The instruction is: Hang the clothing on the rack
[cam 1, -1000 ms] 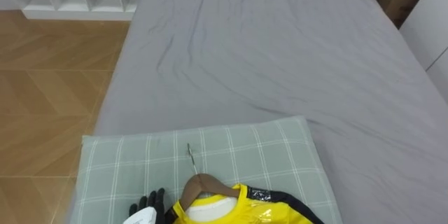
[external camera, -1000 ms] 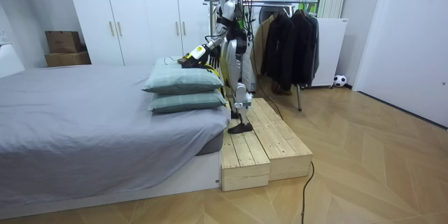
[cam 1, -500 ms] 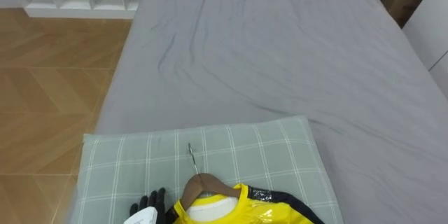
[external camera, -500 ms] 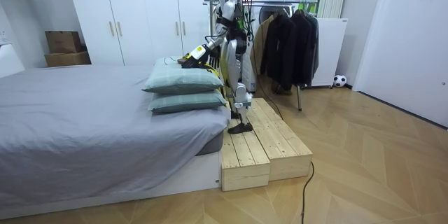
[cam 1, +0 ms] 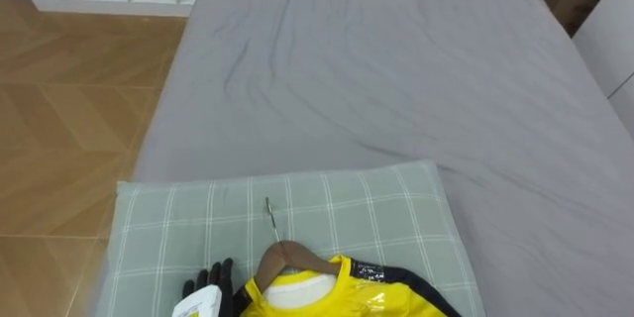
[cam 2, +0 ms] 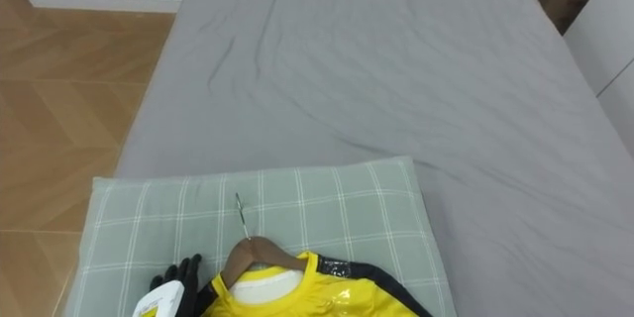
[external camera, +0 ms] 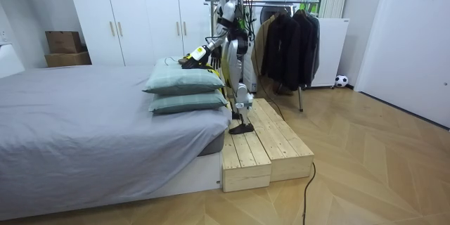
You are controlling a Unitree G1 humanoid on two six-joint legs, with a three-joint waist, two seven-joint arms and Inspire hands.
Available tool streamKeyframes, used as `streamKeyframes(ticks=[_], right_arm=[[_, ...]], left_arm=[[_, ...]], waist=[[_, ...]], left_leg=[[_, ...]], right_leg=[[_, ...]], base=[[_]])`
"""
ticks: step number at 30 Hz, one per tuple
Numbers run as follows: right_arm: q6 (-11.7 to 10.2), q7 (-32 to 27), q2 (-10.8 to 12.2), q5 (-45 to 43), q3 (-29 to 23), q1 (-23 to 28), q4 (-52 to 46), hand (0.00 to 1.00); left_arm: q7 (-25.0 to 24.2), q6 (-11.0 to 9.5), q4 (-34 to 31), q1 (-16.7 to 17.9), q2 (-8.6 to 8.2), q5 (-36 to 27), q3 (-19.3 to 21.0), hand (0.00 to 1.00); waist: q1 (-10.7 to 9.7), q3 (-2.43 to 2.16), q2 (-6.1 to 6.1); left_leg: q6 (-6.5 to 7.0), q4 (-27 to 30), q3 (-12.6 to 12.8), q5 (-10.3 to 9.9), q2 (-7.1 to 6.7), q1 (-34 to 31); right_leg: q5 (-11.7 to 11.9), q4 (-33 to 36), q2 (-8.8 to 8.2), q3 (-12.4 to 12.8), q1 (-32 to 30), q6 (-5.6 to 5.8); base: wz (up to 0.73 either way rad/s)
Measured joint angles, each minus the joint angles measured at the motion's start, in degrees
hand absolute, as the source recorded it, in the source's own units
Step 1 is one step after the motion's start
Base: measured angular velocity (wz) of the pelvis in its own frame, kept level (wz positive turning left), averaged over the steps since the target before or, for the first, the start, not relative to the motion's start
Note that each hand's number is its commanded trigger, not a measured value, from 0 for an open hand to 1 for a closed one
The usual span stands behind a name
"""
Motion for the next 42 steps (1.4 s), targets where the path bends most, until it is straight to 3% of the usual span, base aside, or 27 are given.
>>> streamKeyframes(ticks=[2,4,5,6,15,42], right_arm=[[0.0,0.2,0.0,0.0,0.0,0.0,0.0,0.0],[0.0,0.3,0.0,0.0,0.0,0.0,0.0,0.0],[0.0,0.3,0.0,0.0,0.0,0.0,0.0,0.0],[0.0,0.3,0.0,0.0,0.0,0.0,0.0,0.0],[0.0,0.3,0.0,0.0,0.0,-0.1,0.0,0.0],[0.0,0.4,0.0,-0.2,0.1,-0.4,0.0,0.0]], left_arm=[[0.0,0.0,0.2,0.0,0.0,0.0,0.0,0.0],[-0.1,0.0,0.4,-0.2,-0.02,0.0,0.0,0.22],[-0.1,-0.1,0.5,-0.3,-0.03,0.0,0.0,0.71],[-0.2,-0.1,0.9,-0.4,-0.04,0.0,0.0,1.0],[0.5,0.0,1.3,-2.8,0.59,0.0,2.0,1.0],[1.6,0.1,2.1,-3.3,0.27,0.0,2.8,1.0]], waist=[[0.0,-0.01,-0.01],[0.0,0.0,-0.02],[0.0,-0.01,-0.02],[0.0,-0.01,-0.03],[0.1,-0.03,-0.13],[0.1,0.01,-0.04]], left_leg=[[0.0,0.0,0.0,0.0,0.01,0.0],[0.0,0.0,0.0,0.0,0.02,0.0],[0.0,0.0,0.0,0.0,0.02,0.1],[0.0,0.0,0.0,0.0,0.02,0.1],[0.0,0.0,0.0,0.0,0.02,0.2],[0.0,-0.4,0.4,0.0,0.03,0.7]], right_leg=[[0.0,0.0,0.01,0.0,0.0,0.0],[0.0,0.0,0.01,0.0,0.0,0.0],[0.0,0.0,0.0,0.0,0.0,0.0],[0.0,0.0,0.0,0.0,0.0,0.0],[0.0,0.0,0.0,0.0,0.3,0.0],[0.0,0.0,0.07,0.5,0.3,0.0]], base=[[0.0],[0.0],[0.0],[0.0],[0.0],[0.0]])
